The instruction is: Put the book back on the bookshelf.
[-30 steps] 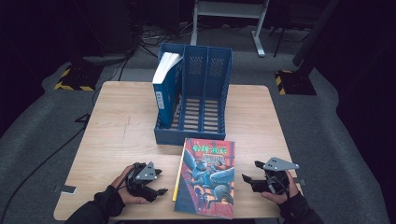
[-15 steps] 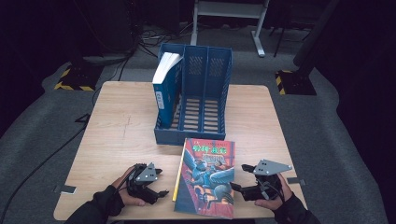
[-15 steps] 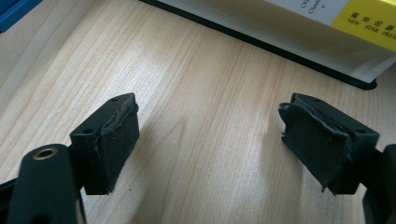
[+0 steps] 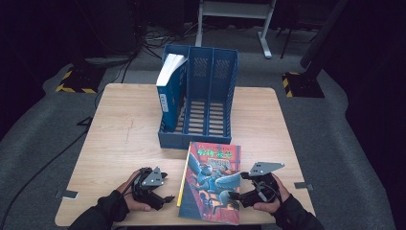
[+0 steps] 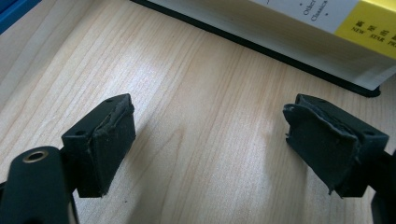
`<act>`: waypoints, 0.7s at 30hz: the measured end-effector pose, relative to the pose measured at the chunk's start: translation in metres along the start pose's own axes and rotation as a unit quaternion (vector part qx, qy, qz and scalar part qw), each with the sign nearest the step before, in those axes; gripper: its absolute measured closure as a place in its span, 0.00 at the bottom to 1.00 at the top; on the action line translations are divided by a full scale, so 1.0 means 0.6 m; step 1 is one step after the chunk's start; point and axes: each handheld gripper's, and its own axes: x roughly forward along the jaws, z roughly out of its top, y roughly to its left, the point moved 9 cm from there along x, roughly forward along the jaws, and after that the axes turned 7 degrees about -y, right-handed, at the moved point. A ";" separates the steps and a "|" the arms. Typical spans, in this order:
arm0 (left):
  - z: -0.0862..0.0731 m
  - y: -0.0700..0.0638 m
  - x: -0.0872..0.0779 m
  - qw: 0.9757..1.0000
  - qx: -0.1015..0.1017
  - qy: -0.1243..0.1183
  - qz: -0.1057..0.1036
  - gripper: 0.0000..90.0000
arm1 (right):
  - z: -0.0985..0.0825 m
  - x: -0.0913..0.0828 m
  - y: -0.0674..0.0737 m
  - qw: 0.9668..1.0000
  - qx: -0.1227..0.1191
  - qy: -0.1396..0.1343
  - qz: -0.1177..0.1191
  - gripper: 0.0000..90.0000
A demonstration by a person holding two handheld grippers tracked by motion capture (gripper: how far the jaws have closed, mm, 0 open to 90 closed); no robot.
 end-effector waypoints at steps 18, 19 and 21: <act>0.004 0.000 0.005 1.000 0.001 0.000 -0.004 0.17 | 0.043 0.014 0.007 0.998 -0.052 -0.027 -0.015 0.31; 0.004 0.000 0.005 1.000 0.002 0.000 -0.004 0.17 | 0.044 0.016 0.006 0.998 -0.052 -0.025 -0.014 0.33; 0.004 0.000 0.005 1.000 0.001 0.000 -0.004 0.17 | 0.051 0.022 0.004 0.998 -0.043 -0.037 -0.004 0.47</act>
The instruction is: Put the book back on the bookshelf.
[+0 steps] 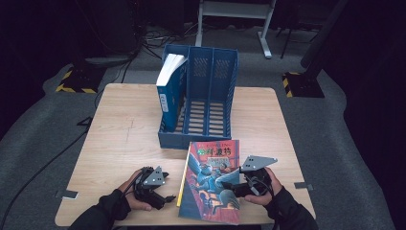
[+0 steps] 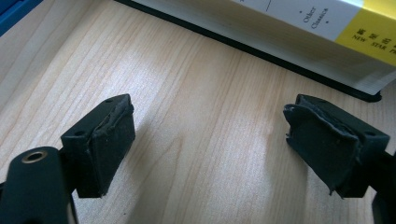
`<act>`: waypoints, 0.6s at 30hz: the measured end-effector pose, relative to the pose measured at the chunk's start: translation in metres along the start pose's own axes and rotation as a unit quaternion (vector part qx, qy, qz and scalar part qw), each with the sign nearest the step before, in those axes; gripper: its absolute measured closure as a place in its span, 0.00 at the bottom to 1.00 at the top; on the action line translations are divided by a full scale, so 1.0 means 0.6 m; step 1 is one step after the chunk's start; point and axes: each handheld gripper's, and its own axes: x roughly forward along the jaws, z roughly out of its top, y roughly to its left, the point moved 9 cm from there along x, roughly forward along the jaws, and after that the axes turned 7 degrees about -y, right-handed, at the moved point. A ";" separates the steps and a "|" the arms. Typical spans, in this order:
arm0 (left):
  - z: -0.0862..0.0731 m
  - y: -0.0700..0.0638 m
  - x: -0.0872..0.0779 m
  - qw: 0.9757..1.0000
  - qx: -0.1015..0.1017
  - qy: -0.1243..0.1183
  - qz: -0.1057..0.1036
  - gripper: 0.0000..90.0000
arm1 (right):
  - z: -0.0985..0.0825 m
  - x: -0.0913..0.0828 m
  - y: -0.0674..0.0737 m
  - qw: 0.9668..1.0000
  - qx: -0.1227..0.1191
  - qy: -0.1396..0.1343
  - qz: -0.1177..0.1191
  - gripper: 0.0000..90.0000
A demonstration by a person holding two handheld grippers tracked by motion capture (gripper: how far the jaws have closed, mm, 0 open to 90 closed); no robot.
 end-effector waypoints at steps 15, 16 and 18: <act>0.012 0.035 0.010 0.999 -0.019 0.003 0.036 0.19 | 0.022 0.026 0.002 0.999 0.016 -0.030 0.041 0.76; 0.013 0.040 0.011 0.999 -0.025 0.003 0.038 0.19 | 0.024 0.028 0.003 0.998 0.016 -0.032 0.042 0.77; 0.014 0.049 0.012 0.999 -0.029 0.004 0.041 0.20 | 0.028 0.033 0.005 0.998 0.011 -0.033 0.044 0.78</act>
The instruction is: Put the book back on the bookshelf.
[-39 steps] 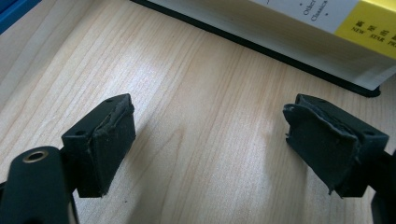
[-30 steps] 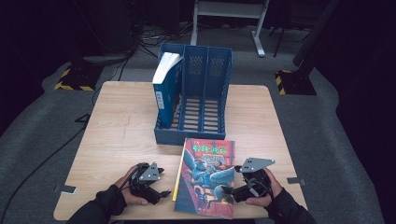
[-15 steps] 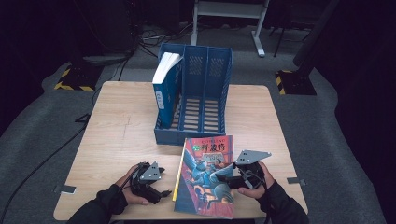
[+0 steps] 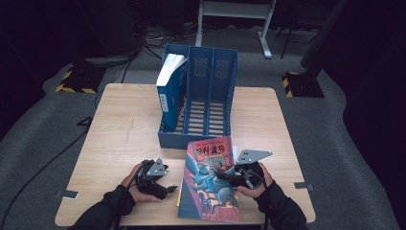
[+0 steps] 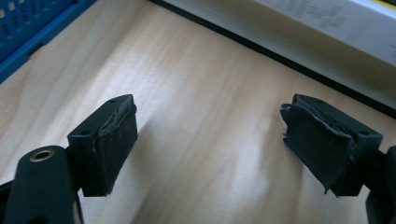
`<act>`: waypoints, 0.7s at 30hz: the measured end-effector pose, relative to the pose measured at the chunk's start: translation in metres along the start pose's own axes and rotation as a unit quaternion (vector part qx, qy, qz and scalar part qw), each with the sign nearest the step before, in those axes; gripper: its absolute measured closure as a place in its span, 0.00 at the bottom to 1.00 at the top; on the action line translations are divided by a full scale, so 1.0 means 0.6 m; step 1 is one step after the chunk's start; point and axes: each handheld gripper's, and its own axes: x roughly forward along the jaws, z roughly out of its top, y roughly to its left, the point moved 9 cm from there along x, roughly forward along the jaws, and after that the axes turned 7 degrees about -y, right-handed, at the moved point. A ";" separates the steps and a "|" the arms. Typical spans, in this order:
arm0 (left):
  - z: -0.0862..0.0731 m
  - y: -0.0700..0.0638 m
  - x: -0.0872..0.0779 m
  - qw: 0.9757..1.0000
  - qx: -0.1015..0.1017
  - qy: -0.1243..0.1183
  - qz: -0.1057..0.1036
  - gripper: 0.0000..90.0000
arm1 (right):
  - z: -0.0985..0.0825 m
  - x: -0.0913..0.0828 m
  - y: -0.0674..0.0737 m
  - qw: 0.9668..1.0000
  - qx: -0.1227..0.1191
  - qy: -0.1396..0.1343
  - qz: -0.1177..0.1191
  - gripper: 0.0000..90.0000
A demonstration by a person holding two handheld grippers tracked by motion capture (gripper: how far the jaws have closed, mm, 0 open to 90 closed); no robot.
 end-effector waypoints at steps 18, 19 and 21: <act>0.035 0.060 0.009 0.998 -0.025 -0.046 0.029 0.29 | 0.014 0.033 0.022 0.999 -0.043 -0.011 0.007 0.82; 0.041 0.062 0.009 0.998 -0.028 -0.054 0.026 0.29 | 0.014 0.033 0.022 0.999 -0.045 -0.011 0.006 0.82; 0.049 0.067 0.009 0.997 -0.038 -0.067 0.030 0.29 | 0.015 0.033 0.024 0.998 -0.053 -0.014 0.004 0.82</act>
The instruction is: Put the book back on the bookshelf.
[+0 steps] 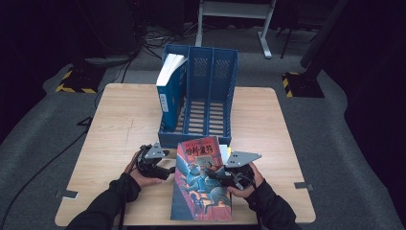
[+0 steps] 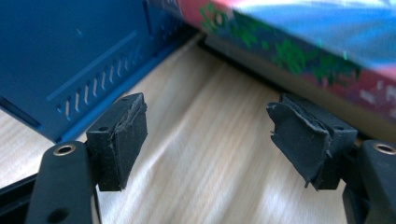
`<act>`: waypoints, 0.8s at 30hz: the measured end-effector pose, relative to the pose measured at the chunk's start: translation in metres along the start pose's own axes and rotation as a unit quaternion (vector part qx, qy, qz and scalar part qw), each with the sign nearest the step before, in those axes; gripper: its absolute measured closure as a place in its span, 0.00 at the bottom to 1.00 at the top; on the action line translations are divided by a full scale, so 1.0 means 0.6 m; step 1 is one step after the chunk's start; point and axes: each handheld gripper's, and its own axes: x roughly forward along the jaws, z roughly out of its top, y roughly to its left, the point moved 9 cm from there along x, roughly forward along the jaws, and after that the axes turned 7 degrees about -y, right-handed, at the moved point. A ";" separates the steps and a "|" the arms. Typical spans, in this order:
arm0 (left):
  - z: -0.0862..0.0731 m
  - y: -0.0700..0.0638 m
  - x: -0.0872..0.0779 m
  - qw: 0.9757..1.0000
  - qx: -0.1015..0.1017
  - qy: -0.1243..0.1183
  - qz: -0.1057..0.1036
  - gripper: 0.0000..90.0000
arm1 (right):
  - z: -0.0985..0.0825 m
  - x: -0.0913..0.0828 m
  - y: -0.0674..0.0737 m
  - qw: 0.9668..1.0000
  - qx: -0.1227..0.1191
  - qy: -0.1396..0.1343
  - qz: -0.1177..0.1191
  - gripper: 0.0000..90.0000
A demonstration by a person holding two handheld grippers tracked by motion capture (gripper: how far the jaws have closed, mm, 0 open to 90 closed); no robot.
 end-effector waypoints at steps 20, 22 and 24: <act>0.040 0.015 -0.019 0.999 0.001 -0.034 0.014 0.33 | 0.027 -0.022 0.024 0.996 -0.060 -0.067 -0.012 0.85; 0.047 0.018 -0.026 0.999 0.004 -0.043 0.015 0.35 | 0.029 -0.024 0.026 0.996 -0.062 -0.070 -0.010 0.85; 0.050 0.020 -0.028 0.999 -0.001 -0.047 0.014 0.36 | 0.033 -0.026 0.029 0.995 -0.065 -0.075 -0.008 0.86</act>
